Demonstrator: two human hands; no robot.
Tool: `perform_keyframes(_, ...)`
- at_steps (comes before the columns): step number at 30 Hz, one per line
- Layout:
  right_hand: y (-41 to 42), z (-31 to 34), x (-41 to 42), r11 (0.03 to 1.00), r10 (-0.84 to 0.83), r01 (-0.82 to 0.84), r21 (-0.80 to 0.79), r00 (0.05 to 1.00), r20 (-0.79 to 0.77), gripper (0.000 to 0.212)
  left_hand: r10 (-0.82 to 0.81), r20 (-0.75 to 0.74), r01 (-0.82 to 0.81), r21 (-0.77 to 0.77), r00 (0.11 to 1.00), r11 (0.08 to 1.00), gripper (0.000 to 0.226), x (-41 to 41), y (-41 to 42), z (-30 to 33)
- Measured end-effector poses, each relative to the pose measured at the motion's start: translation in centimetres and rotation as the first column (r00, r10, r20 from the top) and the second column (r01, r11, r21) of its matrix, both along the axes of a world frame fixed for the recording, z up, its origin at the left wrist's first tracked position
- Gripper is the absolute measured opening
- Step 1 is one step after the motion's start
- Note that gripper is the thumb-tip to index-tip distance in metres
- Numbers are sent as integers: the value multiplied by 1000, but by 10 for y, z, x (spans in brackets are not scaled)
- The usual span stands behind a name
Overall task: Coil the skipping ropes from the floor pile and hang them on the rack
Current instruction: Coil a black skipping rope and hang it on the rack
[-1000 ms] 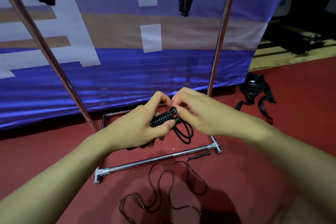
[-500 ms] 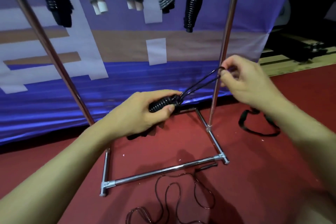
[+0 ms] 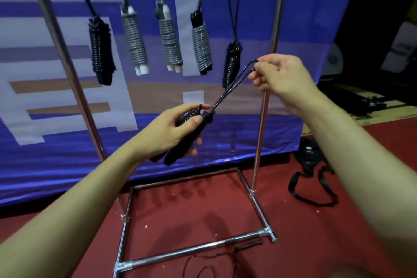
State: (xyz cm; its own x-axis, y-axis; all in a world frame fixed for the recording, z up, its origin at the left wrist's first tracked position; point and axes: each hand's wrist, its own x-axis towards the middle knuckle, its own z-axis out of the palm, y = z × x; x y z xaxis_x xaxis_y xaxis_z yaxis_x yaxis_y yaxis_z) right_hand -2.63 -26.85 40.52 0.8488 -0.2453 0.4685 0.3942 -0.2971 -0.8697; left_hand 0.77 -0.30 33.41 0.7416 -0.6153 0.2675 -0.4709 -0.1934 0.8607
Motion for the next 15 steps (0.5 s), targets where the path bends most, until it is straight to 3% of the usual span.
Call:
perform_keyframes(6,-31,95,14,949,15,-10,-316,1000,14,9,-88,46,87,25,995,996,27,18,-57,48)
perform_keyframes(11,-55,144,38,900,-106,155,-406,984,141,12,40,285,-54,40,958,998,37,42,-110,86)
perform_keyframes(15,-70,171,58,878,-197,292,-380,943,268,10,122,348,-136,16,930,991,40,67,-130,113)
